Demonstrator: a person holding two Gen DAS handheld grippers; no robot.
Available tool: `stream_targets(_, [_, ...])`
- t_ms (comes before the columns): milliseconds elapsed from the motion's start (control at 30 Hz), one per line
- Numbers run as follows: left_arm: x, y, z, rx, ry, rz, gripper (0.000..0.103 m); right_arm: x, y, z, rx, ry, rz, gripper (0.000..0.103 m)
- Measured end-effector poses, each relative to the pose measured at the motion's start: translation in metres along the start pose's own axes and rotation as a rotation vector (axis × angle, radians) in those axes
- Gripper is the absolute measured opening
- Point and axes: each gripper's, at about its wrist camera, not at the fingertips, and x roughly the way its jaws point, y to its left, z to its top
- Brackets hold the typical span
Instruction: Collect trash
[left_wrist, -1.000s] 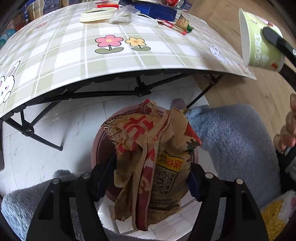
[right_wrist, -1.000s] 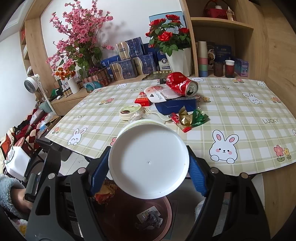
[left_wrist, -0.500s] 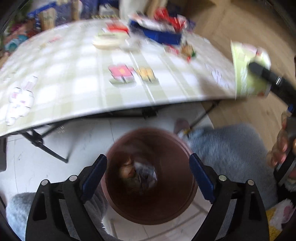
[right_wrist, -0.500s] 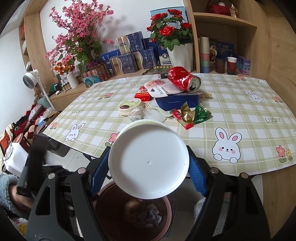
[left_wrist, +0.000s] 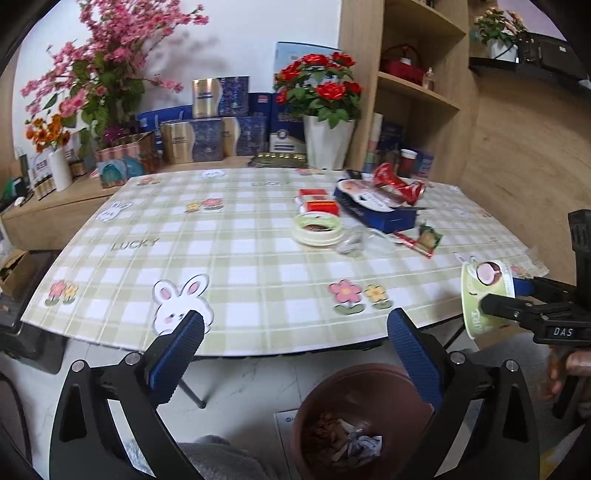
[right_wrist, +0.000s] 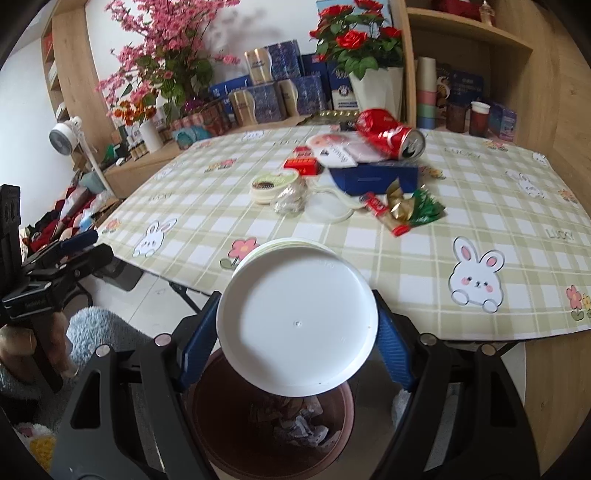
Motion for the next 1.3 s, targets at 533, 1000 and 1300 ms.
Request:
stream_targets(533, [0.009,0.019,-0.028,-0.085,0.039,0.016,0.097,0.041,0.014,-0.029,0.0,0.163,0.017,0.077])
stream_targets(1000, [0.011,0.017,-0.03,-0.083,0.052,0.013,0.097,0.038,0.012,-0.03,0.017,0.145,0.012,0.087])
stream_targets(1300, [0.012,0.016,-0.029,-0.08,0.056,0.016,0.097,0.032,0.004,-0.026,0.042,0.105,-0.037,0.095])
